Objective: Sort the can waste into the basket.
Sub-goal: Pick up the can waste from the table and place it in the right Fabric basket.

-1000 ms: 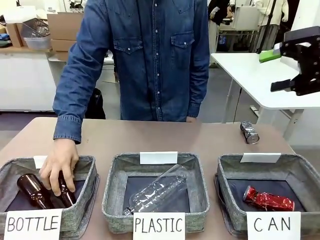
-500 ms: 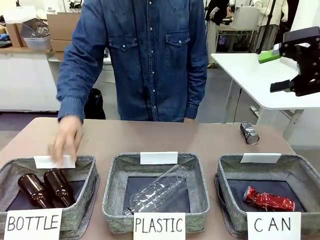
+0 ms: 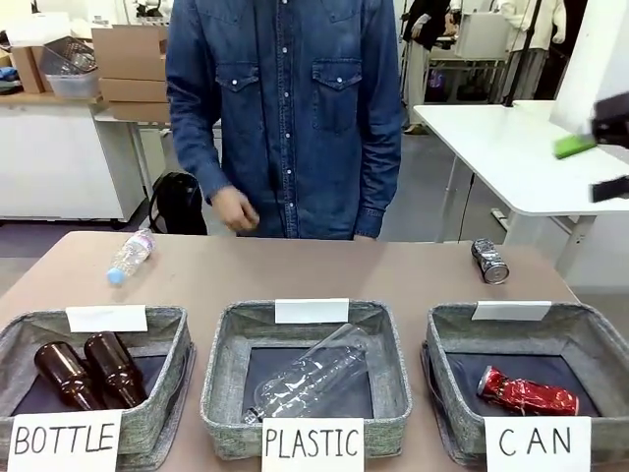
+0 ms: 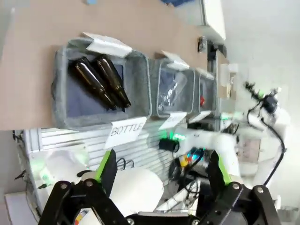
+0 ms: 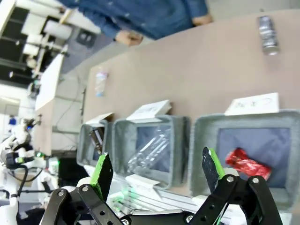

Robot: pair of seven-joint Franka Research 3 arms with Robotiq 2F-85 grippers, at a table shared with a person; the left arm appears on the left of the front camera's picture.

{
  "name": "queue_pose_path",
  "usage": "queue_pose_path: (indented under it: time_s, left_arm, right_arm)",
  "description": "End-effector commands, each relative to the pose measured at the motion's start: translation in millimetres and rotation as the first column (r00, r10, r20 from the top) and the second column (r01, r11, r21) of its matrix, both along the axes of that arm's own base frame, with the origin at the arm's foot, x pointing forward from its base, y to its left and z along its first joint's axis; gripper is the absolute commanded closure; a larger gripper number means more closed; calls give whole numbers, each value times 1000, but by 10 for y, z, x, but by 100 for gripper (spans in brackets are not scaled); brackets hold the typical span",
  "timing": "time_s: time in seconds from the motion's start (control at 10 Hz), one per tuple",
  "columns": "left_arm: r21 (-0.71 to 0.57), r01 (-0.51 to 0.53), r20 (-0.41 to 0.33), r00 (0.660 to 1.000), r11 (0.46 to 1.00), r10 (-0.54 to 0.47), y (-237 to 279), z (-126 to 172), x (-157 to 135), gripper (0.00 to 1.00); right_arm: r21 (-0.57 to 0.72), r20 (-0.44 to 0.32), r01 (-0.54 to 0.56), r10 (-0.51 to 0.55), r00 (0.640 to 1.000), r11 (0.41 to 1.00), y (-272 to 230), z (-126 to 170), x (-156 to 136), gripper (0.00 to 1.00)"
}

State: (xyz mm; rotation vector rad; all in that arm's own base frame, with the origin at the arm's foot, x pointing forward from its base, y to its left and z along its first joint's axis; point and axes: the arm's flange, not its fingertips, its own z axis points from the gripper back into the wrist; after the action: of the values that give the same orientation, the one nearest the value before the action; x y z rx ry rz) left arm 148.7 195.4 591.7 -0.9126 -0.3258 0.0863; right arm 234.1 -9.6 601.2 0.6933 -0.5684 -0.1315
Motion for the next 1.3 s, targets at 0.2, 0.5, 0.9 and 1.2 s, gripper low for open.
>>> queue_pose_path:
  time_s: [0.2, 0.5, 0.9, 1.2]
  left_arm:
    - [95, 323, -130, 942, 942, -310, -1422, -665, 1007, 0]
    - [79, 285, -122, 954, 955, -274, -1351, -623, 718, 0]
    - [79, 285, -122, 954, 955, -274, -1351, -623, 718, 0]
    - [79, 285, -122, 954, 955, -274, -1351, -623, 718, 0]
  right_arm:
    - [-108, 7, 207, -208, 978, 972, -199, 196, -197, 0]
    - [-62, 2, 85, -85, 996, 994, -250, 39, -56, 0]
    - [-62, 2, 85, -85, 996, 994, -250, 39, -56, 0]
    - [-62, 2, 85, -85, 996, 994, -250, 39, -56, 0]
